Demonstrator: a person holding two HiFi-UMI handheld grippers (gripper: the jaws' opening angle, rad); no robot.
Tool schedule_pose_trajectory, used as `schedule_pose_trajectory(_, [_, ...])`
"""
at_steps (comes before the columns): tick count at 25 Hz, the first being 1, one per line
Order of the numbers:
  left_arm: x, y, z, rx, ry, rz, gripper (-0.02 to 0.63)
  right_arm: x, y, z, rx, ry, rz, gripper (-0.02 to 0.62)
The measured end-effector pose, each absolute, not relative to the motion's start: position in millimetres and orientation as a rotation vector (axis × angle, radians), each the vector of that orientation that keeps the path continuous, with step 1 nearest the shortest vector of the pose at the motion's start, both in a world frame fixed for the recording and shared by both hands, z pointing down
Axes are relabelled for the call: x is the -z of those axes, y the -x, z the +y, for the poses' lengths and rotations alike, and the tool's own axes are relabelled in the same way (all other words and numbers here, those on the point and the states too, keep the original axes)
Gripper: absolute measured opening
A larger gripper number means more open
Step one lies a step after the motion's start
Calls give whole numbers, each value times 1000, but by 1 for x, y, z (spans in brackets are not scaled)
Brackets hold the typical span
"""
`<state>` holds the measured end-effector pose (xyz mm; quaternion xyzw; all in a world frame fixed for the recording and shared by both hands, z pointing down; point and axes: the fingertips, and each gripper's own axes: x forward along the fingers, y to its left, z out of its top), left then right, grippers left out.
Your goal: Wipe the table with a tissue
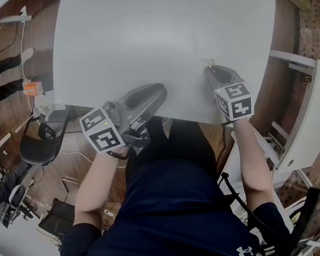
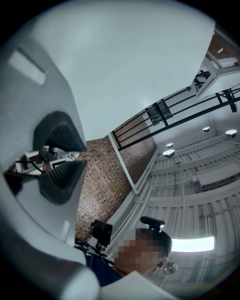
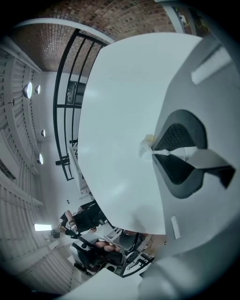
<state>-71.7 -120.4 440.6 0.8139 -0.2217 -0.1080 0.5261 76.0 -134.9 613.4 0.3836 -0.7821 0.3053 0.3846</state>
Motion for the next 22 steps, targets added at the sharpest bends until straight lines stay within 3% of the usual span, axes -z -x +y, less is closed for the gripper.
schedule_pose_trajectory(15, [-432,75,-107,263,-1955,-537,57,-612,-44,-118,-813,-882,-2049,26])
schedule_pose_trajectory(22, [-402,65,-101,290,-1991,-517,51,-550,-57,-117,-916,-1023,-2187,26])
